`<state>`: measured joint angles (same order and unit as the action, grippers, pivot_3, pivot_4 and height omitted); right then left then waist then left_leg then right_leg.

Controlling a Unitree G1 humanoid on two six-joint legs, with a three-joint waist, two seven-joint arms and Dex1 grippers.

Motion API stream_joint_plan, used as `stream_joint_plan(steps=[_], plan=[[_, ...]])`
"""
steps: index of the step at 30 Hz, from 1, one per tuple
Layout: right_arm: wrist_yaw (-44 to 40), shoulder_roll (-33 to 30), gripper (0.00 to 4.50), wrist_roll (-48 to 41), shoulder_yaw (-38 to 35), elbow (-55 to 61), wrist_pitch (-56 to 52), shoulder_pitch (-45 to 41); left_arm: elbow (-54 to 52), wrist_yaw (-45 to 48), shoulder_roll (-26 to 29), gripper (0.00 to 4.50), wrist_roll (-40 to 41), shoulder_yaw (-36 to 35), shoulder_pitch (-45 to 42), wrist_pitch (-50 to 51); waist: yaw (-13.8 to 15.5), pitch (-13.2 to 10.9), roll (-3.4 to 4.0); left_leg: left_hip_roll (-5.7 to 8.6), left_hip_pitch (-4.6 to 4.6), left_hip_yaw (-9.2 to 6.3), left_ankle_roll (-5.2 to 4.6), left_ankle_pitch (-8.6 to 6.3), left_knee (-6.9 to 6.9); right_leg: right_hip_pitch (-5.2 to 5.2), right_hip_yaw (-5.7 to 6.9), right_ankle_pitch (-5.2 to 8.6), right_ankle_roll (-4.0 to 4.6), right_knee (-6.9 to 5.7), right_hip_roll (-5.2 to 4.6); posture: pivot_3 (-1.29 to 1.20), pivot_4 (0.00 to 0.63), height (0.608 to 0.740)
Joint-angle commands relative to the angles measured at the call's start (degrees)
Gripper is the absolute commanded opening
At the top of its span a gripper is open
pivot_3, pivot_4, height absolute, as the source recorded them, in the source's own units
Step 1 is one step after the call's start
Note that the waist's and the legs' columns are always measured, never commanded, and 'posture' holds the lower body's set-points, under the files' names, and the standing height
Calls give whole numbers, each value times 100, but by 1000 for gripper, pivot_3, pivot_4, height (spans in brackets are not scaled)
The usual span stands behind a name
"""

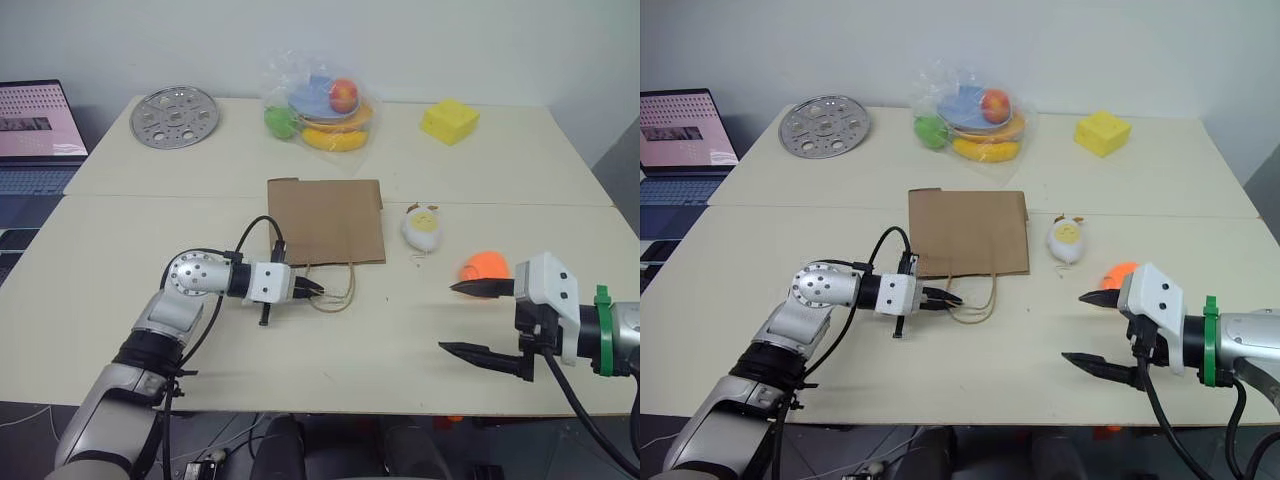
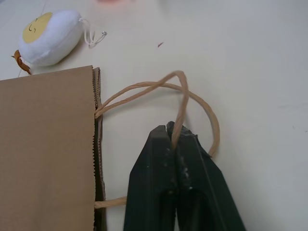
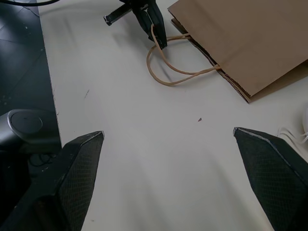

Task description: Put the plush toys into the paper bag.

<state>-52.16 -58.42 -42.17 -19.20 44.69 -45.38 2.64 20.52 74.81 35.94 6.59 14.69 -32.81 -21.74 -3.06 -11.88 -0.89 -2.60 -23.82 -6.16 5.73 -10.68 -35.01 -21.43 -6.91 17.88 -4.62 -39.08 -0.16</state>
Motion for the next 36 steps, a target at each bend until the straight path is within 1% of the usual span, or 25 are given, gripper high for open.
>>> stream_joint_plan(steps=[1, 3, 9, 11, 12, 13, 14, 16, 19, 20, 21, 23, 27, 29, 31, 36], plan=[[146, 65, 4500, -31, -74, 76, 97, -61, -304, 260, 138, 65, 345, -171, -167, 594, -3, 0, 0, 0, 0, -1, 0, 0, 0, 0, 0, 0, 0, 0, 0, 0, 150, 740], [265, 145, 4500, 35, 53, 64, 139, -137, -394, 259, 107, 65, 536, -254, -237, 1102, -6, 0, 0, 0, 0, -2, 0, 0, 0, 0, 0, 0, 0, -1, 1, 0, 150, 740], [608, 524, 4500, 249, 870, -2, 275, -644, -786, 32, -95, 65, 1348, -644, -595, 2994, -19, 0, -1, 0, -2, -4, 0, 0, -2, 0, 2, 1, -1, -1, 1, 0, 150, 740], [887, 886, 4145, 597, 1479, -187, 391, -1073, -1033, -115, -95, 0, 1698, -815, -788, 3855, -22, 0, -1, 0, -3, -7, 0, 0, -1, -1, 4, 0, -1, 0, 2, 0, 150, 740], [962, 1016, 3946, 717, 1701, -251, 420, -1220, -1119, -197, -103, 0, 1802, -889, -852, 4128, -26, 0, -1, -1, -3, -8, 0, 0, -2, -1, 6, 1, -1, -1, 3, 0, 150, 740], [1088, 1225, 3646, 922, 2006, -377, 475, -1425, -1257, -311, -115, 0, 2037, -1007, -947, 4583, -36, 0, -1, -1, -2, -8, 0, 0, -2, -1, 6, 1, -1, -2, 3, 0, 150, 740], [1221, 1477, 3232, 1117, 2337, -548, 494, -1649, -1402, -439, -128, 0, 2255, -1120, -1028, 5000, -42, 0, -1, -2, -1, -9, 0, 1, -2, -2, 6, 1, -1, -4, 4, 0, 150, 740], [1445, 1895, 2517, 1452, 2807, -859, 542, -1998, -1638, -603, -135, 0, 2553, -1263, -1108, 5586, -54, 0, -1, -5, -2, -11, 1, 0, -1, -3, 8, 1, -1, -4, 7, 0, 150, 740], [1646, 2361, 1358, 1785, 3196, -1205, 586, -2330, -1863, -856, -178, 0, 2741, -1391, -1128, 6015, -55, 0, -1, -4, -3, -14, 1, 1, 2, -5, 9, 0, -1, -4, 6, 0, 150, 740], [1764, 2589, 1058, 1916, 3331, -1386, 614, -2479, -1924, -960, -208, 0, 2843, -1462, -1151, 6179, -52, 0, -1, -4, -4, -15, 1, 1, 4, -7, 10, 0, 0, -5, 6, 0, 150, 740], [2010, 2993, 662, 2125, 3514, -1756, 717, -2719, -2024, -1053, -216, 0, 2950, -1520, -1145, 6348, -51, -1, -3, -4, -3, -16, 1, 1, 4, -7, 12, 0, 0, -6, 6, 0, 150, 740], [2266, 3488, 39, 2420, 3696, -2218, 856, -2988, -2144, -1156, -221, 0, 3070, -1585, -1131, 6552, -71, -1, -2, -7, -3, -22, 2, 1, 4, -8, 18, -1, 1, -10, 7, 0, 150, 740], [2694, 4187, 39, 2780, 3685, -2760, 1039, -3200, -2325, -1340, -186, 0, 3048, -1605, -944, 6626, -40, 0, -3, -2, -5, -25, 3, 1, 5, -19, 20, 0, 2, -36, 5, 0, 150, 740], [2908, 4448, 39, 2929, 3670, -3053, 1058, -3247, -2384, -1513, -257, 0, 3144, -1711, -900, 6738, -26, 0, -3, -2, -6, -26, 3, 1, 5, -23, 22, 0, 2, -44, 4, 0, 150, 740], [3005, 4582, 39, 3107, 3709, -3303, 1151, -3276, -2416, -1662, -328, 0, 3226, -1801, -889, 6829, -19, 0, -3, -2, -6, -26, 4, 1, 5, -26, 22, 0, 2, -49, 5, 0, 150, 740], [3549, 4974, 39, 3745, 3676, -4338, 1725, -3487, -2393, -2047, -401, 0, 3548, -2152, -982, 7150, -35, -1, -3, -2, -5, -22, 5, 2, 2, -33, 19, -1, 3, -63, 5, 0, 150, 740]])
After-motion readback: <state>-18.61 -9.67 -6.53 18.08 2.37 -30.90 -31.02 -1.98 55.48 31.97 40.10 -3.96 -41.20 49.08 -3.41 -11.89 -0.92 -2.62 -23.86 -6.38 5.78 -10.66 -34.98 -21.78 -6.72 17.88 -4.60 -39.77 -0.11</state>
